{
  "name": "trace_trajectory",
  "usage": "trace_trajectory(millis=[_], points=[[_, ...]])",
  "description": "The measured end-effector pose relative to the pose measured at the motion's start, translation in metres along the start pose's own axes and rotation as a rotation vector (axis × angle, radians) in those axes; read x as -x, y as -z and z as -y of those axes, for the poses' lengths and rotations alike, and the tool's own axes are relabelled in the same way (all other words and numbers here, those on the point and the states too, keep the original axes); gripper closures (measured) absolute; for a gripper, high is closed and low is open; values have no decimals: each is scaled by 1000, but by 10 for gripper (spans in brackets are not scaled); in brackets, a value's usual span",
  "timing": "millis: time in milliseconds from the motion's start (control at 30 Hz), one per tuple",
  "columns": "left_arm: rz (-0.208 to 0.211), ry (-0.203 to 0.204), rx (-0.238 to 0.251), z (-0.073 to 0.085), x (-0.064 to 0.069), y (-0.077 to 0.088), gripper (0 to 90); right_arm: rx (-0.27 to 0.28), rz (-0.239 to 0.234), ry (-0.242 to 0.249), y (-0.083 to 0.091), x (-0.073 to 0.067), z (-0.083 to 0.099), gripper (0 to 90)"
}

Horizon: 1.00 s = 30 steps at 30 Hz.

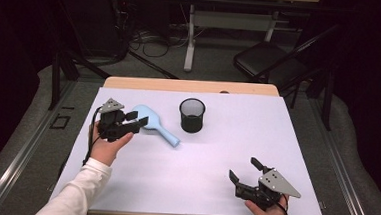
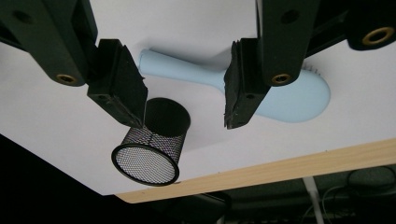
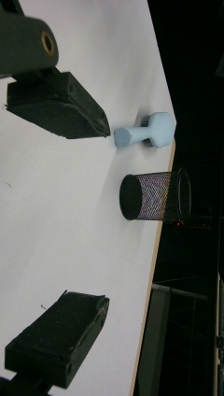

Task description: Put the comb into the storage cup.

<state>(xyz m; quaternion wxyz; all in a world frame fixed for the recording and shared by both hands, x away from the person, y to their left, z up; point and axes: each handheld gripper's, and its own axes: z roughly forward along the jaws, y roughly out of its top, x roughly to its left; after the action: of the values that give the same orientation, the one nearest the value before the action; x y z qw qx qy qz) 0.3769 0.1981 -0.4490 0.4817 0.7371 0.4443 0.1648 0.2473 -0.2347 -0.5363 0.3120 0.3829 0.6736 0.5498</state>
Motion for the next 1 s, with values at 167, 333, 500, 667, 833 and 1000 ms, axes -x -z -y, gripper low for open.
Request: trace_trajectory(millis=[167, 333, 500, 667, 833, 1000], points=[[28, 29, -18, -6, -1, -12, 493, 3, -3, 0, 0, 0, 0, 145], [14, 56, -45, -10, -1, -23, 496, -5, 0, -8, 0, 1, 1, 144], [-38, 62, -61, -12, -2, -34, 496, 1, -1, -10, -1, 0, 1, 144], [-82, 74, -72, -12, -5, -45, 513, -2, 0, -9, -1, 0, 1, 144], [-95, 87, -75, -13, -5, -56, 534, -3, 2, -9, 0, 1, 1, 144], [-117, 94, -82, -13, -3, -67, 552, -2, 3, -8, 0, 1, 1, 144]])
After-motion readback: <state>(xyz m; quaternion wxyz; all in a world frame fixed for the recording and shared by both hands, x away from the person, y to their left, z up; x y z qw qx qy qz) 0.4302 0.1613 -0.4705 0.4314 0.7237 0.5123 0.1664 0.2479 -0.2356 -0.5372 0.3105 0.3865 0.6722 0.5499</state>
